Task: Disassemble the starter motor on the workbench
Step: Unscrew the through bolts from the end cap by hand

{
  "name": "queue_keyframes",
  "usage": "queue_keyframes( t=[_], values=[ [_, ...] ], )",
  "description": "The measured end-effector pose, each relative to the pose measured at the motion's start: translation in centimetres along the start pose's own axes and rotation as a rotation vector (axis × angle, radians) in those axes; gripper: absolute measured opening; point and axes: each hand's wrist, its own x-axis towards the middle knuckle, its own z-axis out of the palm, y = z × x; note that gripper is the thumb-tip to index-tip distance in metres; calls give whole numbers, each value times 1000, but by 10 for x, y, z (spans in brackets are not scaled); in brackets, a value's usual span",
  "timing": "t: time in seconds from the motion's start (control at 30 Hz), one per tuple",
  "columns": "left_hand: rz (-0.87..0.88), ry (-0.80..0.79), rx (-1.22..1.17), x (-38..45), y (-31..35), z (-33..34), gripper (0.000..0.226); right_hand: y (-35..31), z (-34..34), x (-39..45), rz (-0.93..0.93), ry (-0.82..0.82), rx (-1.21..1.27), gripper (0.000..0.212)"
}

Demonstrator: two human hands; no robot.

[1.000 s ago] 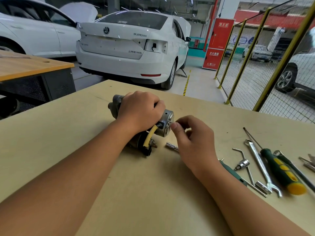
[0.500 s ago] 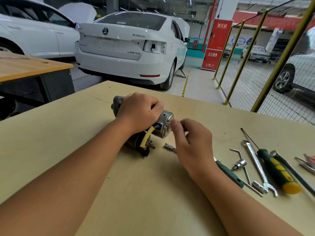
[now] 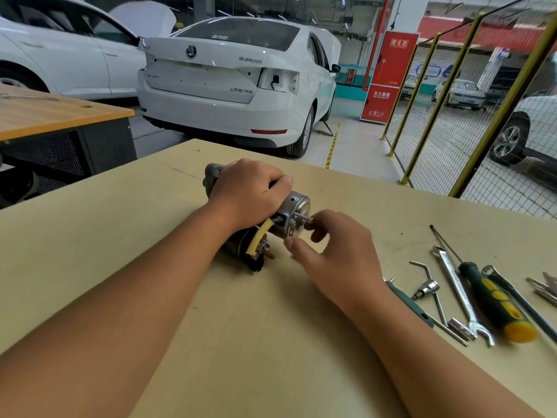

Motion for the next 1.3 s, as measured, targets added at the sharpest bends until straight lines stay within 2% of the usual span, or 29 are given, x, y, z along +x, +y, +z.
queue_keyframes(
  t=[0.1, 0.23, 0.4, 0.53, 0.63, 0.77, 0.9, 1.13, 1.3],
  values=[
    [-2, -4, 1, 1, -1, 0, 48, -1, -5, 0, 96, -224, -471, 30],
    [3, -9, 2, 1, -2, 1, 47, -3, -5, -4, -2, -273, -586, 25],
    [8, -21, -15, 0, -3, 1, 45, 1, -8, 0, 128, -71, -41, 18],
    [9, -16, -15, 1, -3, 1, 46, 1, -14, 0, 75, 50, 242, 7],
    [7, -20, -9, 1, -4, 1, 46, 1, -19, -1, 47, 94, 415, 15],
    [7, -29, -5, 1, -3, 0, 43, -3, -14, -6, 9, 49, 353, 21],
    [3, -32, -2, 1, -1, -1, 43, -5, -11, -5, 22, 122, 306, 26],
    [3, -18, 12, 0, -2, 1, 45, -15, -9, -8, 38, 259, 206, 22],
    [6, -16, 5, 1, -2, 1, 45, -15, -10, -7, 66, 230, 226, 16]
  ],
)
